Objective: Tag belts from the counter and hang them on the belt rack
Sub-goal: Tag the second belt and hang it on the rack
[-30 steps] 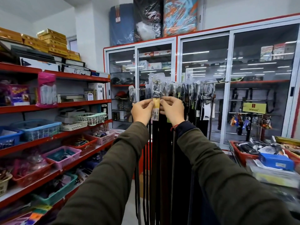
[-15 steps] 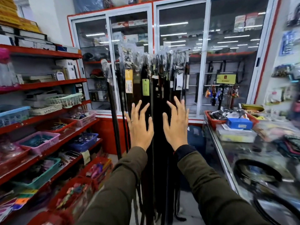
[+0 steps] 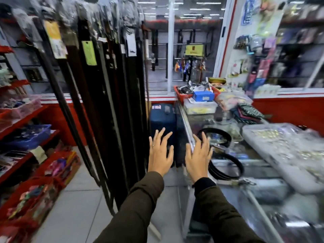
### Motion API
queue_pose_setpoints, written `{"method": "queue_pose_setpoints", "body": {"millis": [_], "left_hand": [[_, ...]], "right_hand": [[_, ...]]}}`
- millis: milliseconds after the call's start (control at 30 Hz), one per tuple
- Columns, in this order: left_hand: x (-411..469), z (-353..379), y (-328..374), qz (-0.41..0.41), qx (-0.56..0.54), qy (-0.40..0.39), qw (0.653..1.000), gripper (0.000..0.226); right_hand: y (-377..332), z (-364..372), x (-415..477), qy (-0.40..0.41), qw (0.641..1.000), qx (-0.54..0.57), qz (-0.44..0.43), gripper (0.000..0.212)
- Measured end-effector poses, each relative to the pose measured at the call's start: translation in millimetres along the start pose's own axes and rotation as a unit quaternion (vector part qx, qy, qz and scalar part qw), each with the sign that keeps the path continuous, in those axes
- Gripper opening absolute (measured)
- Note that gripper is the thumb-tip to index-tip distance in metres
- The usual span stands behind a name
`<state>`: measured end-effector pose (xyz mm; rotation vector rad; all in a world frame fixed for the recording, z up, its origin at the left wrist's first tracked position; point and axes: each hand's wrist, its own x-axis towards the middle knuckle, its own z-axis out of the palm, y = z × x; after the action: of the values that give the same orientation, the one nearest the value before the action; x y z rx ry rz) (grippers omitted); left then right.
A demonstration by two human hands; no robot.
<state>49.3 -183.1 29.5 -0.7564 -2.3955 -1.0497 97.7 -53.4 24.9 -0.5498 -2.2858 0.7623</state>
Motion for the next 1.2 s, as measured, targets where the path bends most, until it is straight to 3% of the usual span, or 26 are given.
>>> {"method": "queue_pose_setpoints", "body": {"millis": [133,300,400,533,667,767,867,1000,1100,1200], "left_hand": [[-7,48,24,0.018,-0.04,-0.126,0.991,0.046],[-9,99,65,0.061,-0.062,-0.289,0.953,0.048],[-13,127,92,0.094,-0.009,-0.384,0.918,0.046],[-11,149,118,0.145,0.105,-0.449,0.875,0.037],[-9,158,129,0.149,0.169,-0.432,0.874,0.03],[-11,159,131,0.12,0.139,-0.419,0.889,0.031],[-17,154,127,0.091,0.06,-0.373,0.921,0.031],[-14,139,117,0.022,-0.087,-0.267,0.96,0.031],[-10,118,107,-0.056,-0.205,-0.191,0.958,0.03],[-8,97,94,-0.107,-0.268,-0.112,0.951,0.032]], "right_hand": [[54,-30,-16,0.048,0.992,-0.023,0.114,0.035],[98,-64,-28,0.077,0.949,-0.056,0.3,0.027],[122,-76,-32,0.031,0.91,-0.012,0.413,0.045],[139,-82,-31,-0.044,0.901,0.002,0.432,0.056],[140,-88,-25,-0.067,0.904,0.036,0.421,0.039],[144,-90,-28,-0.055,0.909,0.065,0.409,0.044],[142,-85,-32,0.002,0.913,0.164,0.375,0.054],[122,-83,-30,0.097,0.891,0.309,0.318,0.065],[103,-79,-18,0.088,0.871,0.389,0.287,0.057],[77,-72,-3,0.041,0.896,0.379,0.228,0.039]]}}
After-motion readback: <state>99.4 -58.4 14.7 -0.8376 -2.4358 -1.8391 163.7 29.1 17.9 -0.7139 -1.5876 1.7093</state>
